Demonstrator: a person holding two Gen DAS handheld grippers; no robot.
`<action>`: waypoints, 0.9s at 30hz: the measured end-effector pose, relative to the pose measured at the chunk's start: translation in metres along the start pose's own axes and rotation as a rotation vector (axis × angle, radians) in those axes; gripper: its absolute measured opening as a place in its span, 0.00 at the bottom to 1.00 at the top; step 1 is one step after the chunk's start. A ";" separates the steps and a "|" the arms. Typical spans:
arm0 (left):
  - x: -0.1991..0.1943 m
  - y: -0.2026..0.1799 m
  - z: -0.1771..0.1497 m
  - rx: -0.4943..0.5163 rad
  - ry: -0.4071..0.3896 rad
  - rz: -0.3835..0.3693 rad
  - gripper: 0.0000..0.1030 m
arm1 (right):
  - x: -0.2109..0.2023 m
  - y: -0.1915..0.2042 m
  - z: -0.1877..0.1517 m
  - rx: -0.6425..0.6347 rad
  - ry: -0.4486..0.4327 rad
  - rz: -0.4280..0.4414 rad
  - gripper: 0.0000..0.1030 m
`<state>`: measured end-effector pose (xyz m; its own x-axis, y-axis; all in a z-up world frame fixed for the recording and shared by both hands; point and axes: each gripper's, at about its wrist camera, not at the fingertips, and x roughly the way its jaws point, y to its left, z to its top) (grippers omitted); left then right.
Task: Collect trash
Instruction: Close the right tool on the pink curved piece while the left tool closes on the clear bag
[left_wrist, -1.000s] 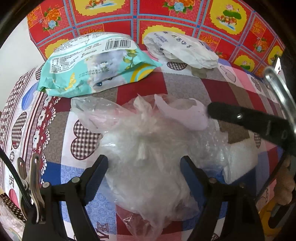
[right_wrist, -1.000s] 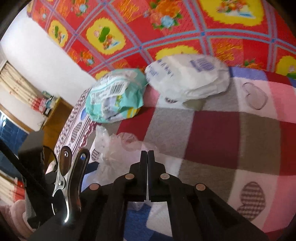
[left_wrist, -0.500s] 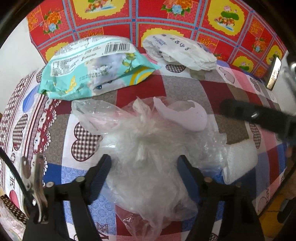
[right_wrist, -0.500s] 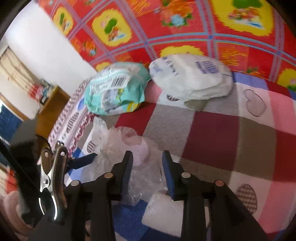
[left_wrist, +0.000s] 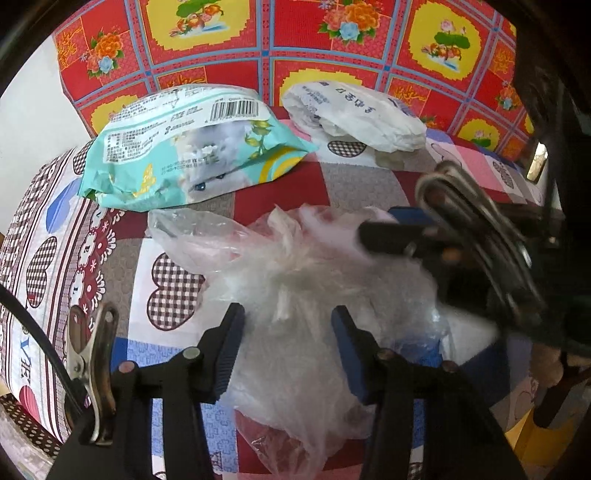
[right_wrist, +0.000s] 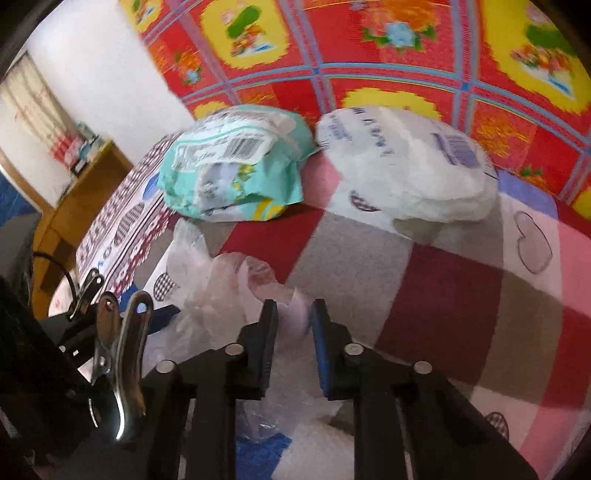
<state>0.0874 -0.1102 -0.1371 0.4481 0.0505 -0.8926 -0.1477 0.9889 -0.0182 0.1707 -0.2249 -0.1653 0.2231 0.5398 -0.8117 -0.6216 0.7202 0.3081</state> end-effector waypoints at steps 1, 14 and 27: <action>0.001 0.000 0.000 0.003 0.001 0.001 0.50 | -0.002 -0.004 -0.001 0.010 -0.003 -0.006 0.10; -0.001 0.008 0.004 -0.063 0.047 -0.014 0.50 | -0.016 -0.003 -0.002 0.019 -0.017 0.054 0.46; -0.003 0.031 -0.012 -0.153 0.070 -0.017 0.58 | 0.022 0.033 -0.004 -0.156 0.043 -0.030 0.40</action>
<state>0.0707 -0.0818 -0.1407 0.3900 0.0186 -0.9206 -0.2754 0.9564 -0.0973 0.1519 -0.1913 -0.1750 0.2129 0.4973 -0.8410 -0.7251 0.6573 0.2052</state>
